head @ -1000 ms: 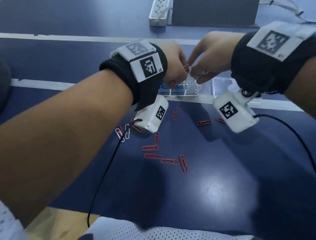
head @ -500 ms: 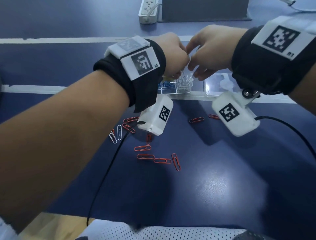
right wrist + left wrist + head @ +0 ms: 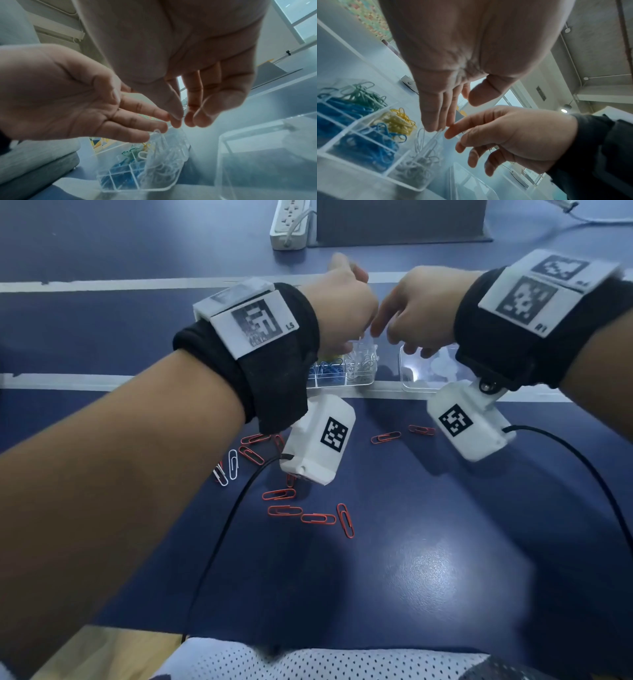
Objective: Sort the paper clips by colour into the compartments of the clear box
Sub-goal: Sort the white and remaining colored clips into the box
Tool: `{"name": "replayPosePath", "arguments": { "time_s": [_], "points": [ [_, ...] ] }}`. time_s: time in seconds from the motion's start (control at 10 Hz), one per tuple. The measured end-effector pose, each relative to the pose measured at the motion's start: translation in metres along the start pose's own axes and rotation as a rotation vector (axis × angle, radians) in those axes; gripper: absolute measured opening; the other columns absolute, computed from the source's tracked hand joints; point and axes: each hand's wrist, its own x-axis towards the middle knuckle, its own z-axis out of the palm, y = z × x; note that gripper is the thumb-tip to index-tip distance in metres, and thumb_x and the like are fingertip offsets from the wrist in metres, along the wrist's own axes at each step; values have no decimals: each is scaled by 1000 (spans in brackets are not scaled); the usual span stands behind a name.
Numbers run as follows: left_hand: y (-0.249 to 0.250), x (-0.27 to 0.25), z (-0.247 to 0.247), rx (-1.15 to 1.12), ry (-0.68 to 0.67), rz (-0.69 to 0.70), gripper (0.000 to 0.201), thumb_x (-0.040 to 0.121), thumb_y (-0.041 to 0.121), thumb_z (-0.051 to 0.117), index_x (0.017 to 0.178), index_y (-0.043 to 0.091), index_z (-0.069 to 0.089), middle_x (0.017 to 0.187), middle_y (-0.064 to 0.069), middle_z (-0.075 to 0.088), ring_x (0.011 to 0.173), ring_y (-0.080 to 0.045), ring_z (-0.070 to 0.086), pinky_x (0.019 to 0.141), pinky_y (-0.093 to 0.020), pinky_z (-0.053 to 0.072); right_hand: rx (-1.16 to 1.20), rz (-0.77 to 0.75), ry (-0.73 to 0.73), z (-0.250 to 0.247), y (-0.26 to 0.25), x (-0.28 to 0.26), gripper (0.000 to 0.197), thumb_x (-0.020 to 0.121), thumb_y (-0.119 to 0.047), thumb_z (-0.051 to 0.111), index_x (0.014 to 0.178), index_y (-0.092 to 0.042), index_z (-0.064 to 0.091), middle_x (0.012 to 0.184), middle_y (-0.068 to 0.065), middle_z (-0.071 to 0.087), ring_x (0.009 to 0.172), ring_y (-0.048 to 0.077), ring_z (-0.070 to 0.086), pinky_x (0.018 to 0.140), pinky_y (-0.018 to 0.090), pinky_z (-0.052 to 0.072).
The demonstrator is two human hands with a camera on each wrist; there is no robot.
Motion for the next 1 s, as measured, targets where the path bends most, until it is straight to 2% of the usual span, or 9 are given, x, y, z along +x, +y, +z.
{"name": "replayPosePath", "arguments": {
  "time_s": [0.1,0.2,0.3,0.4,0.5,0.7,0.8,0.9,1.0],
  "points": [
    [-6,3,-4,-59,7,28,18,93,5,34,96,22,40,94,-5,57,82,-19,57,72,-24,51,-128,-71,33,1,-2,5,41,85,-5,40,100,-30,69,71,-5,59,61,19,57,69,31,52],
    [-8,-1,-7,379,70,133,31,89,7,36,109,19,56,112,-8,64,98,-22,60,81,-29,50,-315,-171,40,5,-5,9,52,83,-3,36,103,-39,67,101,-7,65,66,16,51,71,28,42],
    [-18,-5,-14,700,13,156,39,88,7,38,117,20,62,122,-4,63,110,-21,55,87,-25,41,-456,-228,-39,12,-7,14,58,84,0,34,119,-39,60,112,4,59,81,21,46,76,28,38],
    [-28,-7,-16,865,-57,168,45,89,7,37,125,24,58,131,-5,57,123,-24,49,101,-30,37,-514,-250,-51,15,-7,19,59,84,0,35,123,-39,57,102,6,55,84,23,46,78,30,44],
    [-34,-7,-14,948,-95,175,50,88,9,36,132,26,51,136,-8,50,128,-30,42,107,-37,35,-532,-269,-27,15,-6,22,50,83,-3,41,115,-37,61,87,-3,51,89,24,50,84,37,50],
    [-34,-6,-16,989,-89,231,47,89,13,35,133,26,46,131,-10,46,125,-33,38,106,-45,35,-649,-363,-70,13,-3,27,50,83,-9,55,126,-36,54,104,5,53,102,29,54,88,45,50],
    [-36,-6,-13,1037,-143,207,49,90,14,36,136,29,45,133,-9,42,127,-32,33,106,-47,34,-682,-430,-63,11,1,29,47,84,-20,62,127,-37,54,102,3,48,109,28,50,86,38,46],
    [-39,-6,-11,1026,-134,227,44,91,17,38,131,28,51,134,-7,42,128,-30,32,106,-47,34,-737,-496,-21,7,6,29,40,83,-26,66,121,-38,60,113,4,51,108,26,51,71,33,37],
    [-40,-6,-9,1003,-104,260,40,91,19,41,128,22,54,134,-5,43,125,-29,35,105,-46,35,-775,-499,8,4,6,30,34,81,-31,67,114,-38,63,114,1,50,94,24,50,66,34,37]
  ]
}}
